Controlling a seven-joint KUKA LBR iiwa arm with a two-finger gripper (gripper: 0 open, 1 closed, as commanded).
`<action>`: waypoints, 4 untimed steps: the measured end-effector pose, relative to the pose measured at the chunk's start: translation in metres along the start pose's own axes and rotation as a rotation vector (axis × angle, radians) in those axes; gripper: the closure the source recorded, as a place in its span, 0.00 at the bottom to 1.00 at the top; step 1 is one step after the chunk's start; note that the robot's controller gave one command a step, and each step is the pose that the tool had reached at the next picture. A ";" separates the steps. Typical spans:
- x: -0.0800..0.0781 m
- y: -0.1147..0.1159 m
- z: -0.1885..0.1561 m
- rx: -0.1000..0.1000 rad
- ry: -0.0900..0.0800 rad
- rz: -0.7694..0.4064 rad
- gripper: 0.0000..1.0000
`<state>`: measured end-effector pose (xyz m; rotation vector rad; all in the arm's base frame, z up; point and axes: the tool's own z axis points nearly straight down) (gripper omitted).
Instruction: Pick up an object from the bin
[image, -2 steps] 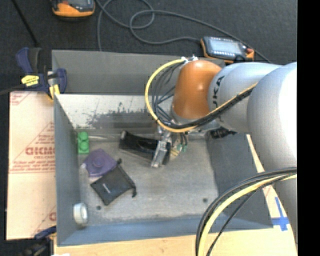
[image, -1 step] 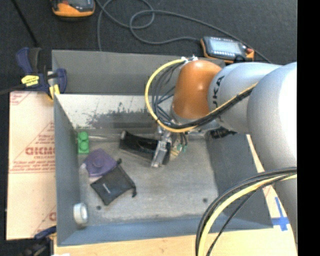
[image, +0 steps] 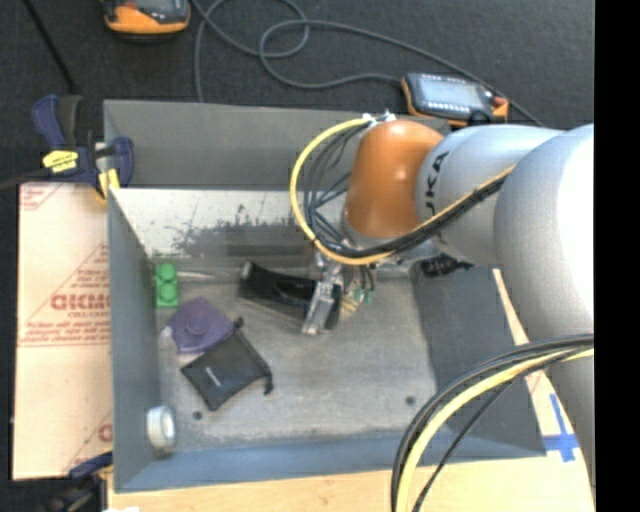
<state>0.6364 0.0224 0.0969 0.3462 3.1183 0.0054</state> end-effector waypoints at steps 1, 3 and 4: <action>0.000 0.000 0.000 0.000 0.000 0.000 1.00; 0.026 0.008 -0.051 0.004 0.007 -0.304 1.00; 0.039 0.001 -0.105 0.006 0.015 -0.314 1.00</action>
Offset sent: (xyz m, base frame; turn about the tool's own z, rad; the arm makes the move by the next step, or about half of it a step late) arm -0.0223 0.0140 0.0543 -0.3054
